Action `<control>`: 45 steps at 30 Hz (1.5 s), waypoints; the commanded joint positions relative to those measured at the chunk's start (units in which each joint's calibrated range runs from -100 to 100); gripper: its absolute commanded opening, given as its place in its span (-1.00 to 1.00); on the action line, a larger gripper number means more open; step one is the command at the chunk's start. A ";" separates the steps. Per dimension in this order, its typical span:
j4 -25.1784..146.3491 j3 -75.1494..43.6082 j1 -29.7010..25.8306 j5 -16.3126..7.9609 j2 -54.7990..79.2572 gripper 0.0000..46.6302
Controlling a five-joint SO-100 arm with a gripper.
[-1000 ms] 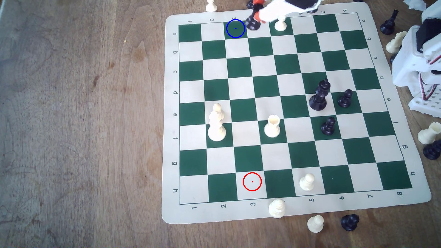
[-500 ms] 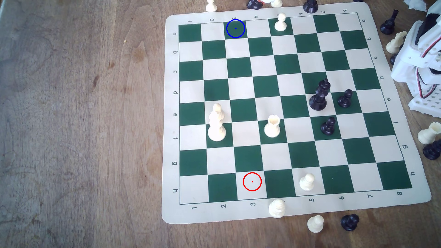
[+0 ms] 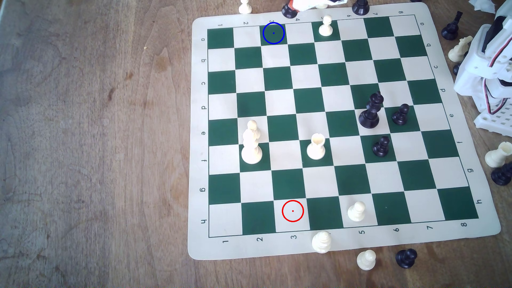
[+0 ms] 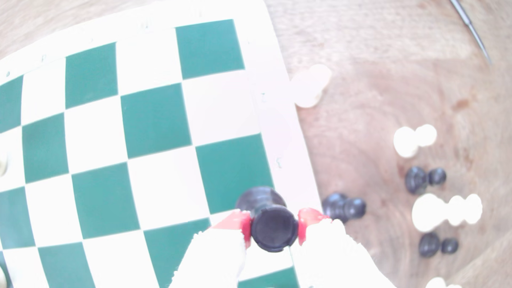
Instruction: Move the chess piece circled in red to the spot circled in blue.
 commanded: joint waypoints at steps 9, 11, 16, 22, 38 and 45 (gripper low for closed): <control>-7.20 -3.75 -2.58 -0.68 7.97 -0.99; -7.44 -4.39 -2.58 -0.59 8.74 -0.99; -7.93 -6.47 -2.73 -0.59 10.69 -0.99; -8.92 -7.92 -2.73 -0.59 12.30 -0.99; -10.14 -10.01 -2.03 -0.34 15.44 -0.97; -10.14 -9.92 -1.87 0.10 15.61 -0.97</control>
